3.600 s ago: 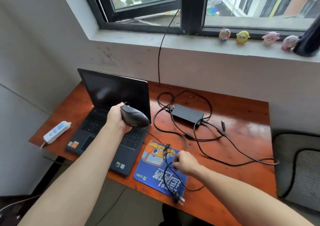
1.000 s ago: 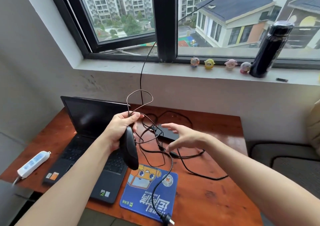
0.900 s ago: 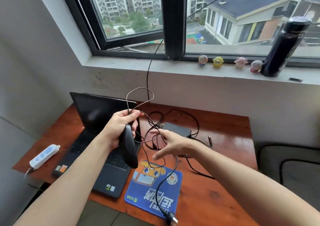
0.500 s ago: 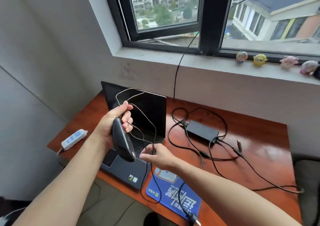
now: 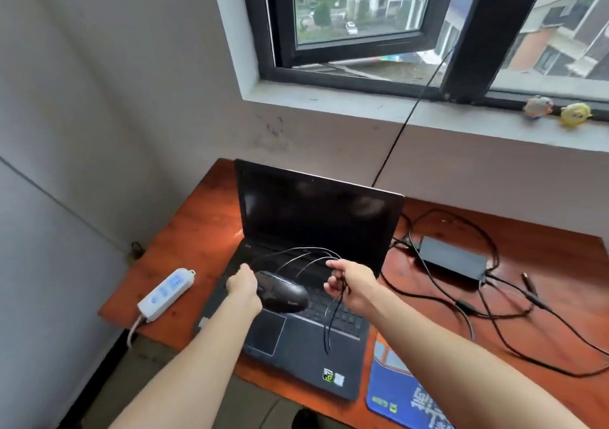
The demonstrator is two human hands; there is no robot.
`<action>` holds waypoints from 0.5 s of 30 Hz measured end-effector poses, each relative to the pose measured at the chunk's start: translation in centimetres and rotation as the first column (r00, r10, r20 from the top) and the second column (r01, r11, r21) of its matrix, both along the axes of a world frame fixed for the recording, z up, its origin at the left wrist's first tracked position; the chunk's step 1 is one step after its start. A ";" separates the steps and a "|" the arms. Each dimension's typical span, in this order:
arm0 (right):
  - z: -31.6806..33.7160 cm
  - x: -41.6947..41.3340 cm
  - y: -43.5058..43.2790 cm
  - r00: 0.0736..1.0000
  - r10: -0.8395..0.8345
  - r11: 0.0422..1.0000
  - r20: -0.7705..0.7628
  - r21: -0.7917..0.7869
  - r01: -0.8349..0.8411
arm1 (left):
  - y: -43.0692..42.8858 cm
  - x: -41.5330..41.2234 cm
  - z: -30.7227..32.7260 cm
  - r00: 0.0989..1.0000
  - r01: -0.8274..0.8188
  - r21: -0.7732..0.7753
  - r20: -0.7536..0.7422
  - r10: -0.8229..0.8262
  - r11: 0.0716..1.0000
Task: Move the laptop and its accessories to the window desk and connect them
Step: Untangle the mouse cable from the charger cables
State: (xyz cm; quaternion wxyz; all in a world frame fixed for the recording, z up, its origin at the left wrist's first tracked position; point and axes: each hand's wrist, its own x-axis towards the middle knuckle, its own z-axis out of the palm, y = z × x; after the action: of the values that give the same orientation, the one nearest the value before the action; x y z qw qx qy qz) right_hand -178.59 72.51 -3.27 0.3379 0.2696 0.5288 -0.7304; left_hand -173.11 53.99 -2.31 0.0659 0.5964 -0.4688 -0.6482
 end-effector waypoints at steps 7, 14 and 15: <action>-5.3 0.1 -1.2 0.804 0.592 0.501 0.059 0.754 -0.424 | -1.4 -2.0 -4.7 0.962 0.195 -0.042 0.202 -0.183 0.980; -7.2 -0.4 -0.7 0.916 0.396 0.691 0.068 0.635 -0.346 | -3.2 -4.0 -7.9 0.758 0.634 -0.096 0.275 -0.592 0.767; -7.2 -0.5 -0.4 0.937 0.345 0.728 0.054 0.615 -0.303 | -3.6 -4.1 -7.8 0.643 0.752 -0.143 0.374 -0.668 0.643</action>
State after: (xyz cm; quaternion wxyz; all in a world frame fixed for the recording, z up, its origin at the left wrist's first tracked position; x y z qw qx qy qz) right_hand -179.13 72.10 -10.42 0.3369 0.2448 0.7864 -0.4563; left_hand -177.23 50.37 -10.15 -0.1802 0.4321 -0.7592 -0.4521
